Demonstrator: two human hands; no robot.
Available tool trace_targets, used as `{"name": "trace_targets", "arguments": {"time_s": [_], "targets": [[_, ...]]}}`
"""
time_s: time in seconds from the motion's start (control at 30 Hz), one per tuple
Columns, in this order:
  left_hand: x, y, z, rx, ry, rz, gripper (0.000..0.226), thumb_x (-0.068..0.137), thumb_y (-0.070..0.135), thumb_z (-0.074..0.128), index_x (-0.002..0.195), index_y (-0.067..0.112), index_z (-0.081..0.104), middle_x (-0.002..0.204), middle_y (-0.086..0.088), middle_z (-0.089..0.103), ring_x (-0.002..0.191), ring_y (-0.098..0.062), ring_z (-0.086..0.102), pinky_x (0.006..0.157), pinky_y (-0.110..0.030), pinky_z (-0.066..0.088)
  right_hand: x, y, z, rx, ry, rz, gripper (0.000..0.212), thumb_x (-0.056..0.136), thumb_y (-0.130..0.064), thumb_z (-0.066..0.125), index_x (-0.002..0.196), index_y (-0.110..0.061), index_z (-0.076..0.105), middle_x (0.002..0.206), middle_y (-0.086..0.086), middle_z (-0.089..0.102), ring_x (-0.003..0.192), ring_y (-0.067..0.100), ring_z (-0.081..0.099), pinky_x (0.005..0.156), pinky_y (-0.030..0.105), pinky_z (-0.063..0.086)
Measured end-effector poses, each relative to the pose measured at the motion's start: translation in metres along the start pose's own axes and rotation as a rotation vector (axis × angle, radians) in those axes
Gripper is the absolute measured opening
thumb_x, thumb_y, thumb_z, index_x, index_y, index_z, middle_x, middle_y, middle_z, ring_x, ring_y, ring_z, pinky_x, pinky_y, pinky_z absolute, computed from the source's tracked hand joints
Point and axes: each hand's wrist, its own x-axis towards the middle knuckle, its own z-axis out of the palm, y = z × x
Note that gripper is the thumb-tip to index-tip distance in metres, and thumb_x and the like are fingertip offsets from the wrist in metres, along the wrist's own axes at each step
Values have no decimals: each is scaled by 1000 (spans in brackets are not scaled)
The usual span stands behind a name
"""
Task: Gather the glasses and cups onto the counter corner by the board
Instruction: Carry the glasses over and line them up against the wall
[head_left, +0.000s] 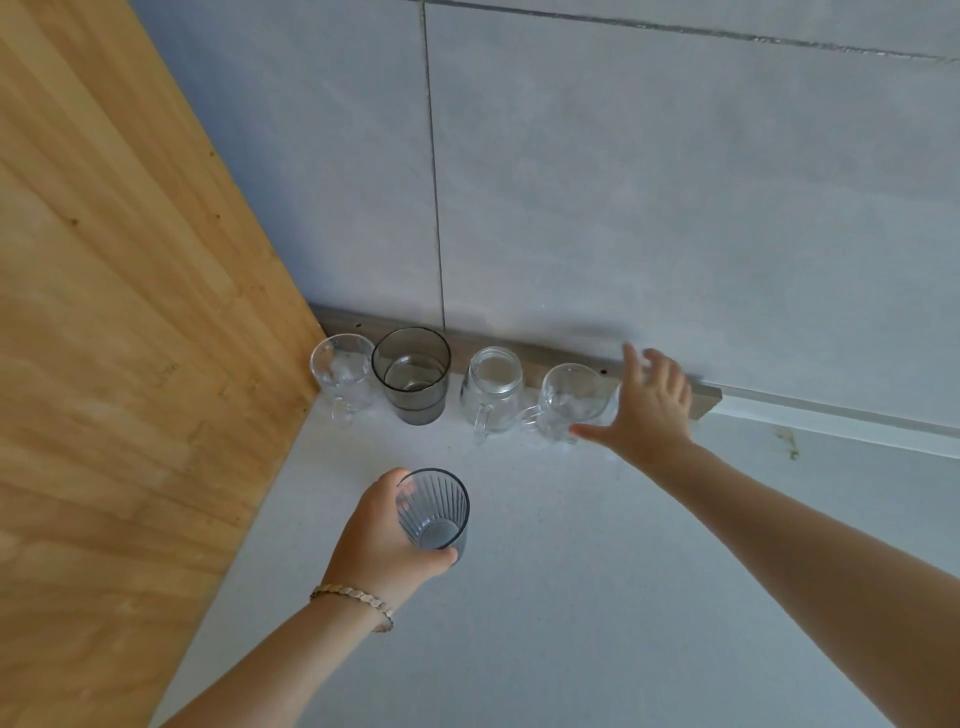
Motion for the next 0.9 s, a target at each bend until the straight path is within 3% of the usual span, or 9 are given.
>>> {"name": "trace_targets", "arguments": {"time_s": [0.1, 0.2, 0.3, 0.5, 0.67, 0.8, 0.9], "targets": [[0, -2, -5, 18, 10, -5, 59, 57, 17, 84, 99, 28, 43, 105, 7, 52, 103, -12, 53, 79, -21, 38, -2, -35, 0, -47, -86, -131, 121, 57, -64, 75, 146, -11, 12, 143, 18, 29, 134, 35, 28, 113, 44, 23], [0, -5, -12, 19, 17, -24, 61, 58, 18, 83, 101, 29, 42, 108, 7, 50, 105, -10, 52, 81, -20, 38, 4, -53, 3, -13, -120, -60, 96, 68, -60, 70, 137, -6, 31, 135, 19, 37, 124, 35, 38, 105, 40, 34], [-2, -10, -19, 14, 26, -37, 61, 58, 17, 83, 100, 29, 42, 108, 7, 50, 107, -11, 52, 81, -20, 38, 12, -47, -2, 60, -170, -115, 78, 72, -47, 74, 130, -6, 43, 134, 17, 36, 122, 35, 37, 104, 39, 35], [-5, -24, -26, -3, 34, -68, 59, 57, 17, 83, 99, 29, 43, 106, 7, 51, 104, -10, 52, 80, -20, 38, 16, -32, -11, 87, -275, -308, 85, 69, -29, 81, 139, -13, 37, 142, 13, 31, 131, 30, 34, 109, 35, 31], [7, -32, -43, -28, 120, -114, 57, 60, 8, 81, 102, 21, 45, 103, 4, 48, 101, -13, 50, 79, -23, 37, -9, -24, -11, 58, -163, -368, 98, 67, -29, 82, 146, -15, 24, 155, 5, 22, 145, 25, 14, 118, 40, 16], [34, -29, -63, -26, 231, -163, 53, 60, 2, 77, 105, 9, 50, 97, -2, 51, 90, -18, 50, 57, -20, 35, -49, -10, -8, 6, -147, -421, 81, 76, -24, 75, 143, -19, 31, 151, 3, 29, 140, 24, 23, 117, 42, 24], [58, -34, -72, -5, 285, -205, 59, 56, 8, 79, 108, 2, 51, 103, -9, 57, 96, -30, 58, 68, -26, 40, -78, -3, 1, -20, -292, -429, 65, 82, -26, 68, 139, -23, 37, 150, 0, 29, 140, 20, 23, 118, 36, 23]]}}
